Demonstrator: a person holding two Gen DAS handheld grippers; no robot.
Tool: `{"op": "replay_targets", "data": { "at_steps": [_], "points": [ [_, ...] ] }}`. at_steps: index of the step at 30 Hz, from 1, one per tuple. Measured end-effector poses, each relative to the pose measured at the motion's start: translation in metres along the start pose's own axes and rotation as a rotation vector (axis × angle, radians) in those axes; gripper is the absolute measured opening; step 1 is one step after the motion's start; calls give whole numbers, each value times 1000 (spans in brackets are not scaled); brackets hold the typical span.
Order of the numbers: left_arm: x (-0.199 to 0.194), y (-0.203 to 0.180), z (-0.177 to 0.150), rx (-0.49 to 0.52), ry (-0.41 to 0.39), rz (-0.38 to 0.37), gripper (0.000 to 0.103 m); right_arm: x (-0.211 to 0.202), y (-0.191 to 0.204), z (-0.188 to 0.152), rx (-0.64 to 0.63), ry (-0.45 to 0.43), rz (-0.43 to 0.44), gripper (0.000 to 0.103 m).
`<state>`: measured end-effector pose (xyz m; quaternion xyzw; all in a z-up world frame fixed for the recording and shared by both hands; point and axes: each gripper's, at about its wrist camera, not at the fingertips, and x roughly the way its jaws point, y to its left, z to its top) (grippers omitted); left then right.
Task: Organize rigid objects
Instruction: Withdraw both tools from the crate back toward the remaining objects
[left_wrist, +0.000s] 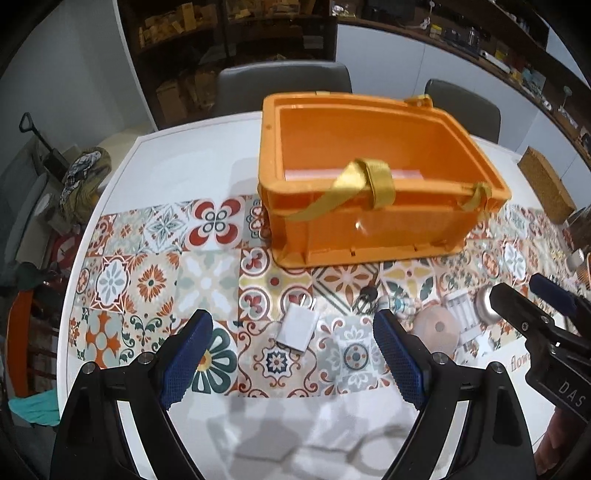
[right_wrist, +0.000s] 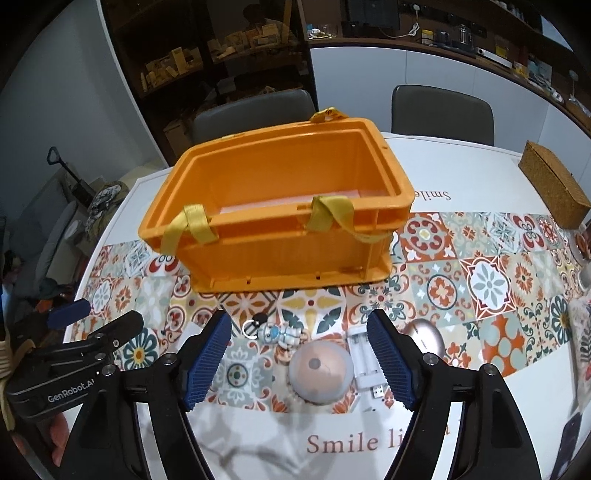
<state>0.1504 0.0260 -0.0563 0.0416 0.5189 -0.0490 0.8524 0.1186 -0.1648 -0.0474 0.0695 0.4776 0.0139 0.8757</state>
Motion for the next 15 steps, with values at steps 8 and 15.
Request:
{"op": "replay_targets", "data": {
  "at_steps": [8,15],
  "points": [
    [13,-2,-18,-26,23,7,89,11,-3,-14,-33,26,17,81],
    [15,-3,-27,-70,3,8,89,19,-8,-24,-44,38,79,83]
  ]
}}
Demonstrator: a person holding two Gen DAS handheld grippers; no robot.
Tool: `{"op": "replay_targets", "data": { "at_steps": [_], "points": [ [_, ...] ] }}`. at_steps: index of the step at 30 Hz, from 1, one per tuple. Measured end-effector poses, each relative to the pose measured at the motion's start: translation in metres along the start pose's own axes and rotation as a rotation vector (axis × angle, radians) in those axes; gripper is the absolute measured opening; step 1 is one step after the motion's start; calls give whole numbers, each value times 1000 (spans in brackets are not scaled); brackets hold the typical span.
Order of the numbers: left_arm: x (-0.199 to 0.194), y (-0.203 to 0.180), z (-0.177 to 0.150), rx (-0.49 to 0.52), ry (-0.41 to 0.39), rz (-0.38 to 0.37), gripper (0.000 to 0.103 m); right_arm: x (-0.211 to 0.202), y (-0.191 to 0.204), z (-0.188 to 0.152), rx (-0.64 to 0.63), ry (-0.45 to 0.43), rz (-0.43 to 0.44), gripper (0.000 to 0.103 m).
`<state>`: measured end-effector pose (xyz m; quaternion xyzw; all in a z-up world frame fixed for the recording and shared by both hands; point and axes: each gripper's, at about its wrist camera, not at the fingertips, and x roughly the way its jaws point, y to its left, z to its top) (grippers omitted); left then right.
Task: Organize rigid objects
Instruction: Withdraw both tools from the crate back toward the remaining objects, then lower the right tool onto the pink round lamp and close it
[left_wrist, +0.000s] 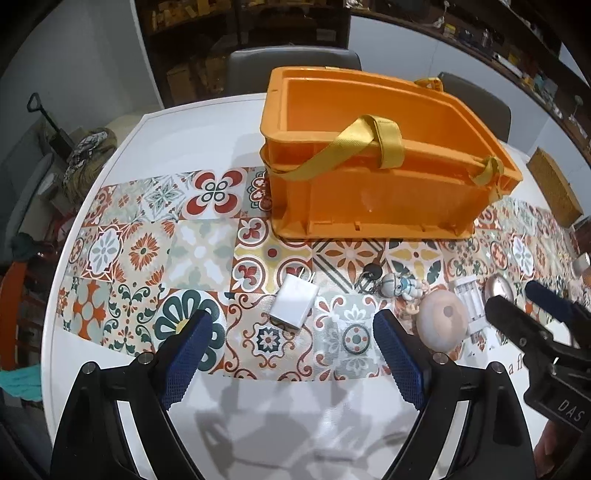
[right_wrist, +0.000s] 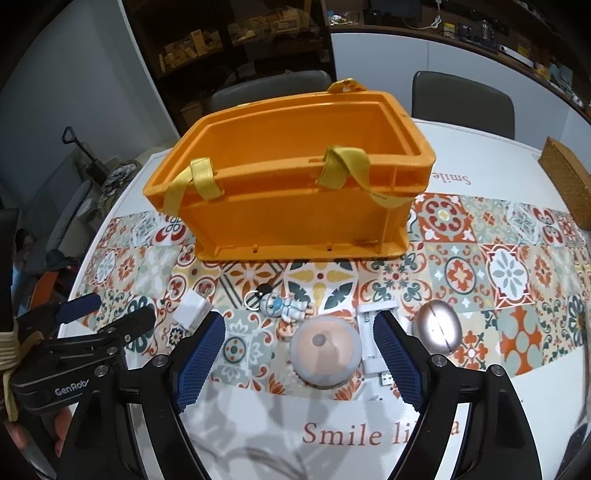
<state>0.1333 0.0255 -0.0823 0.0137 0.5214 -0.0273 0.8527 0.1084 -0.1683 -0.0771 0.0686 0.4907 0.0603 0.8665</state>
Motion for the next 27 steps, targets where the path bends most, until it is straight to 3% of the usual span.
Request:
{"op": "replay_targets", "data": {
  "at_steps": [5,27],
  "points": [
    [10,0,-3,-14,24,13,90,10,-5,-6,8,26,39,83],
    [57,-14,-17,20,144,67,90,70,-16,-23,-20,171,-35,82]
  ]
}}
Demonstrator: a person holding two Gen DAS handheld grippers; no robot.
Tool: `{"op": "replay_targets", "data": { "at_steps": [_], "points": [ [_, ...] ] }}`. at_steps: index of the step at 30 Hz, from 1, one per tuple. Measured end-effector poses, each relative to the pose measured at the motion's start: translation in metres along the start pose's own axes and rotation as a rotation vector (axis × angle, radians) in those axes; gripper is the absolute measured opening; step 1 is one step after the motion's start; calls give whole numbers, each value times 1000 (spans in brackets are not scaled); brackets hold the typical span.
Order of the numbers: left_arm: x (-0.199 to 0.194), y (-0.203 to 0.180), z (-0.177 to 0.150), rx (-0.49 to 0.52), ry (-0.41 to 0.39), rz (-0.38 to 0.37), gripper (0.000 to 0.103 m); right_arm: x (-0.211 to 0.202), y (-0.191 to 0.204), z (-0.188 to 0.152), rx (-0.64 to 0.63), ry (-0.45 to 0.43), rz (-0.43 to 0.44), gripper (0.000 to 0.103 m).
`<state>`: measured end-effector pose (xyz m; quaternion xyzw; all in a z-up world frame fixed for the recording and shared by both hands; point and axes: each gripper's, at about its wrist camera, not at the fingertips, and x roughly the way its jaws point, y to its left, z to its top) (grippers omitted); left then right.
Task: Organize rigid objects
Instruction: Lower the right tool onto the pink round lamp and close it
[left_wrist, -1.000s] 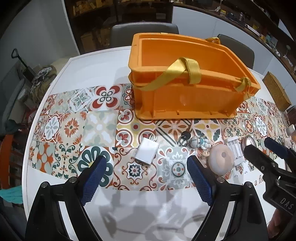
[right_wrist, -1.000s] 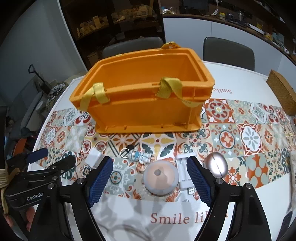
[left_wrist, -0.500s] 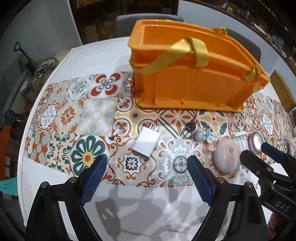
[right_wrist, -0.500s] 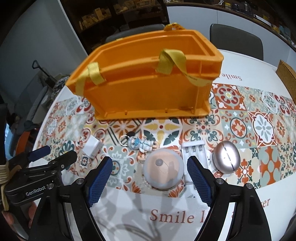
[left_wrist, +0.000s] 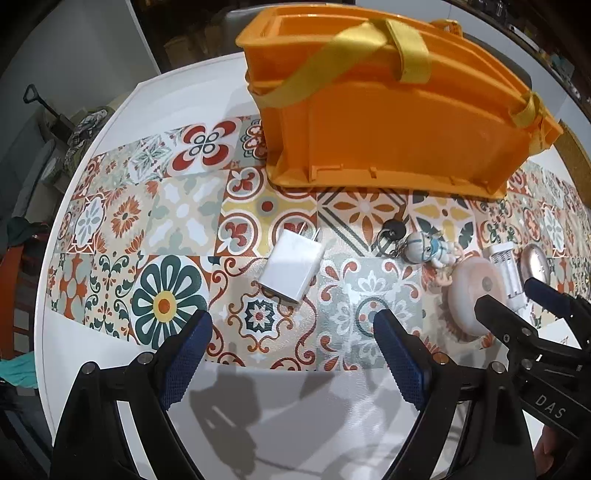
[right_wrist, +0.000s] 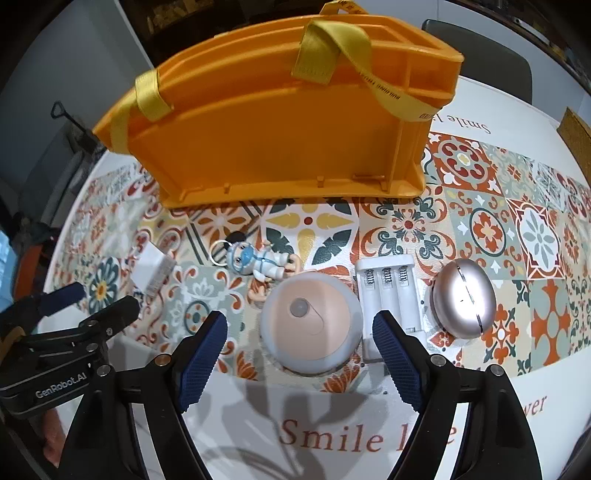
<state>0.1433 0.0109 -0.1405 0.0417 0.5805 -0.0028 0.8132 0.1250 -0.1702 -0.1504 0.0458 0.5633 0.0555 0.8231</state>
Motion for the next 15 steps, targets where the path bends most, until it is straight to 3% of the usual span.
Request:
{"op": "replay_targets", "data": {
  "at_steps": [15],
  "points": [
    [19,3,-1,-6,42,25,90,27,9,3,-53,47,-53,80]
  ]
}}
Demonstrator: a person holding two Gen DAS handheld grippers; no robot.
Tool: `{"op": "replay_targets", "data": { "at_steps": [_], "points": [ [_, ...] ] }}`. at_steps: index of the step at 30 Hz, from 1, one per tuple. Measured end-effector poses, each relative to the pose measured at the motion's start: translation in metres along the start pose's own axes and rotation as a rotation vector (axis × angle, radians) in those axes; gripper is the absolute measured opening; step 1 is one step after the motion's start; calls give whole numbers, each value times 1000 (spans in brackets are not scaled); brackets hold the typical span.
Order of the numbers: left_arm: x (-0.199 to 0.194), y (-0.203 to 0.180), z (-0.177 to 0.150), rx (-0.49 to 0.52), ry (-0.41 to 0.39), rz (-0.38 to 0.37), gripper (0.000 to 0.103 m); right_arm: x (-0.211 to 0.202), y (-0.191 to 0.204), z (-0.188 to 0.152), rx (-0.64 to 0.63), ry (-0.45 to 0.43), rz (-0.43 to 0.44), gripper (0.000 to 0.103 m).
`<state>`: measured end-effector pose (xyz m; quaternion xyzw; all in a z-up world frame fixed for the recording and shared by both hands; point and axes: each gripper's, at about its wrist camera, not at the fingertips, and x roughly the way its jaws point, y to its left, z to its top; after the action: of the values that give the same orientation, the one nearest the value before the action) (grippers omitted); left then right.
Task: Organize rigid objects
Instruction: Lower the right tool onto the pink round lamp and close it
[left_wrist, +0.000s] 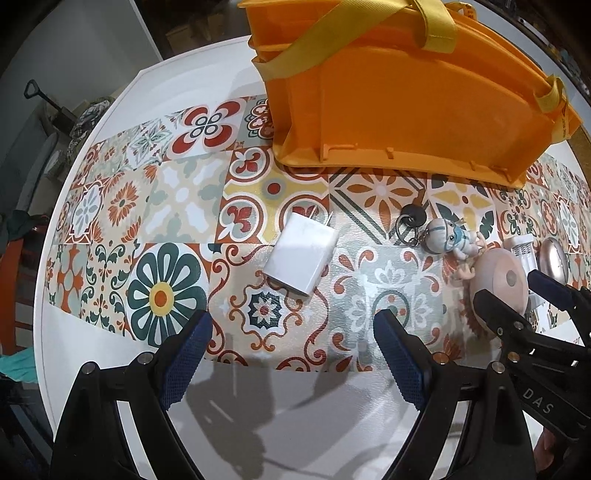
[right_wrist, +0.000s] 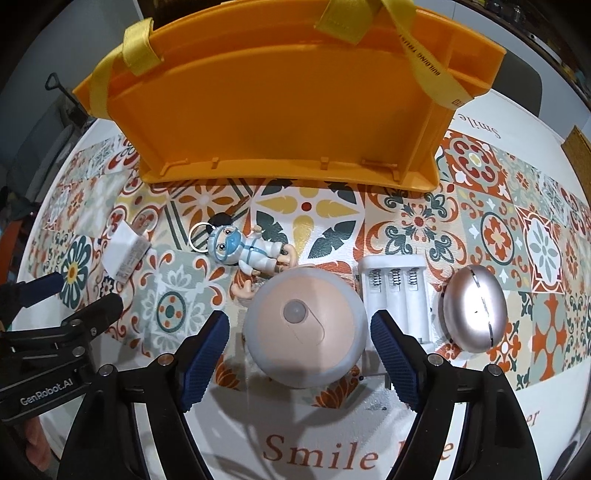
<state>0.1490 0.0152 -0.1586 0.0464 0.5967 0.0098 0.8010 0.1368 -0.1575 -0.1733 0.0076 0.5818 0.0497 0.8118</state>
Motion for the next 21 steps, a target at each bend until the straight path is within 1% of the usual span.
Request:
{"op": "replay_targets", "data": {
  "at_steps": [6,9,15,21],
  "points": [
    [2,2,0,-5,5,3,90,7,0,1,-8,12,-19,79],
    [4,3,0,-7,7,7,90,9,2,2,-19,14,-41,76],
    [6,8,-2,-15,12,12,90,10,8,2,-32,12,-48,75],
    [10,14,-6,-19,23,24,90,12,22,0,-65,14,-51,75]
  ]
}}
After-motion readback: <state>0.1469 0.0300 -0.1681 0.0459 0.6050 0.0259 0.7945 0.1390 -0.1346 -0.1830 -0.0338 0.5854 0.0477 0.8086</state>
